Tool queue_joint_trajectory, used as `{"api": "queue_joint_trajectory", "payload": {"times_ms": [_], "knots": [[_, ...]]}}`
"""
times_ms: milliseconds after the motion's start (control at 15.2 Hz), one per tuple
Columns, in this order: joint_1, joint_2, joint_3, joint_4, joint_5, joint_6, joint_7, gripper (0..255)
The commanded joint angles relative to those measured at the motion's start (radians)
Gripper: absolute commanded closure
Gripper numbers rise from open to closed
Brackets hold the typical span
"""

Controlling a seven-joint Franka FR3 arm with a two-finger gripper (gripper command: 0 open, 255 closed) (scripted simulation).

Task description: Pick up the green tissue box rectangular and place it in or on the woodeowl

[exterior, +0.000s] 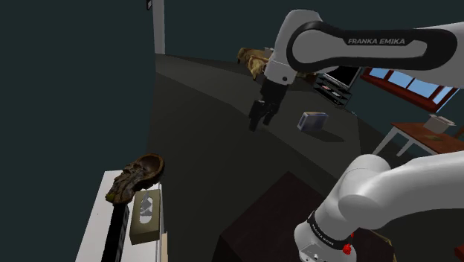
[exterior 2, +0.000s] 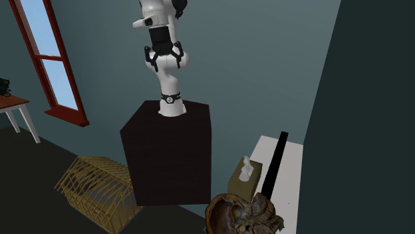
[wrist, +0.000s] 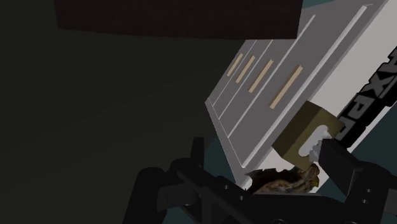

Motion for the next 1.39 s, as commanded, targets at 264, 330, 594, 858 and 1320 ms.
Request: {"api": "queue_joint_trajectory", "payload": {"times_ms": [264, 330, 594, 858, 1320], "knots": [[0.064, 0.149, 0.025, -0.064, 0.077, 0.232, -0.054, 0], [0.075, 0.179, 0.028, -0.068, 0.091, 0.269, -0.065, 0], [0.123, 0.310, 0.043, -0.068, 0.152, 0.412, -0.115, 0], [0.171, 0.454, 0.058, -0.043, 0.224, 0.542, -0.178, 0], [0.241, 0.717, 0.098, 0.057, 0.369, 0.723, -0.314, 0]]}}
